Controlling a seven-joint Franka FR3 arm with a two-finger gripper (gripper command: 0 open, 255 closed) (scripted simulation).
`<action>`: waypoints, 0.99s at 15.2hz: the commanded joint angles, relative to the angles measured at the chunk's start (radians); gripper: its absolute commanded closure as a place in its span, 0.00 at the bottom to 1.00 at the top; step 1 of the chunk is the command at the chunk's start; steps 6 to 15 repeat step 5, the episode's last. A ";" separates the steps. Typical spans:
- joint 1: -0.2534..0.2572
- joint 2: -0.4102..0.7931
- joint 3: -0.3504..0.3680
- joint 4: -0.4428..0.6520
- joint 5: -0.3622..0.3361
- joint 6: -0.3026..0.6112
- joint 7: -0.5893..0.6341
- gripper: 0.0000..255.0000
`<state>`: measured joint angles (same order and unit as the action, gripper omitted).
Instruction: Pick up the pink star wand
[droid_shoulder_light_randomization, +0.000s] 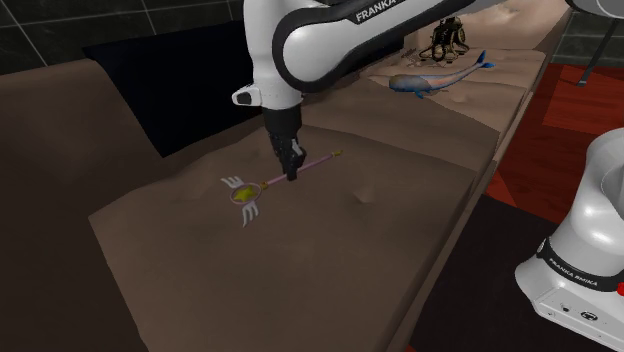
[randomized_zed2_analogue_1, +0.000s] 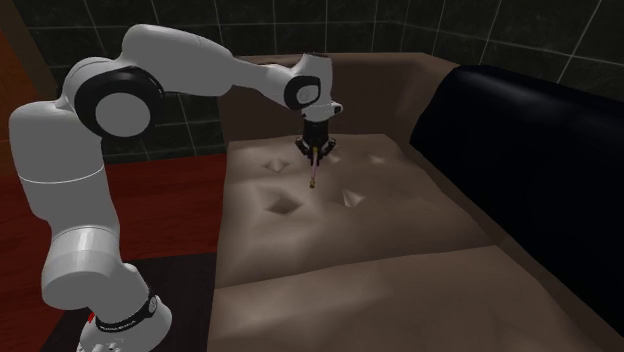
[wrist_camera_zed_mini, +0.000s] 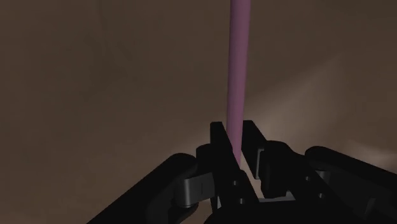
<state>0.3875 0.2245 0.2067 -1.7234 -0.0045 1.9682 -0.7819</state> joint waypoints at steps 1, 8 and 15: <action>0.001 -0.005 0.001 0.022 0.001 -0.027 0.001 1.00; 0.001 -0.009 0.001 0.045 0.002 -0.054 0.002 1.00; 0.001 -0.009 0.001 0.045 0.002 -0.054 0.002 1.00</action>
